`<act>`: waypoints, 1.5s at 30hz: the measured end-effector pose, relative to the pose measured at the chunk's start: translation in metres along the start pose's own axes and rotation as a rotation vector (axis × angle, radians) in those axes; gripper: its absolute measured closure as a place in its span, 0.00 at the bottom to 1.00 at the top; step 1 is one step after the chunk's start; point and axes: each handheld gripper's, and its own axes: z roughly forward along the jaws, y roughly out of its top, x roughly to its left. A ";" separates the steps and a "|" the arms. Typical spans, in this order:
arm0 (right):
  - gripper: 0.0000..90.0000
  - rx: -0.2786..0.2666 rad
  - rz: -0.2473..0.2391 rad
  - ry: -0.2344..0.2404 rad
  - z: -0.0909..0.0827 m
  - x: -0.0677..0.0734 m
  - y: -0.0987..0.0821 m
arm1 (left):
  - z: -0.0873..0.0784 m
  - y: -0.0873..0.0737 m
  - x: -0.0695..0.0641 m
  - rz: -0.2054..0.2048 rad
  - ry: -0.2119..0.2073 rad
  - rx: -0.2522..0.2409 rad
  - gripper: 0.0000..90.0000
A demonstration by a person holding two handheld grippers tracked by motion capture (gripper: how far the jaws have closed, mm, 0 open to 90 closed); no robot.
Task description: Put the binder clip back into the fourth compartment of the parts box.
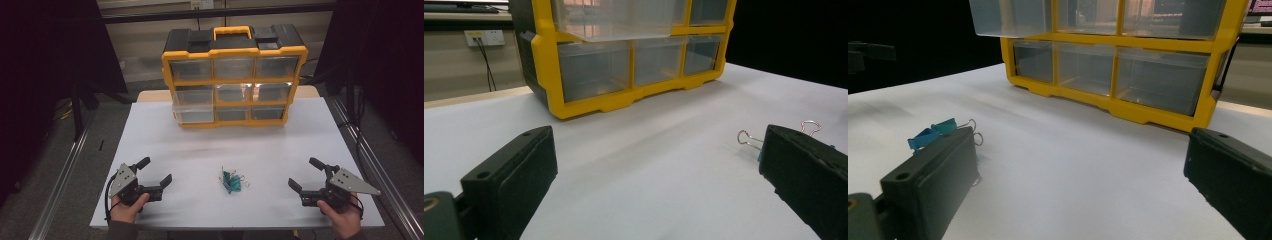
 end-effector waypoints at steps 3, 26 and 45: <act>0.00 0.003 -0.008 0.006 0.000 -0.001 0.000 | 0.001 0.001 0.000 -0.003 -0.007 -0.005 0.02; 0.01 0.008 0.004 0.032 0.001 0.001 0.000 | 0.026 0.010 -0.017 0.006 -0.079 0.024 0.02; 0.01 0.006 0.003 0.038 0.003 0.001 0.001 | 0.056 0.027 -0.039 0.044 -0.157 0.079 0.02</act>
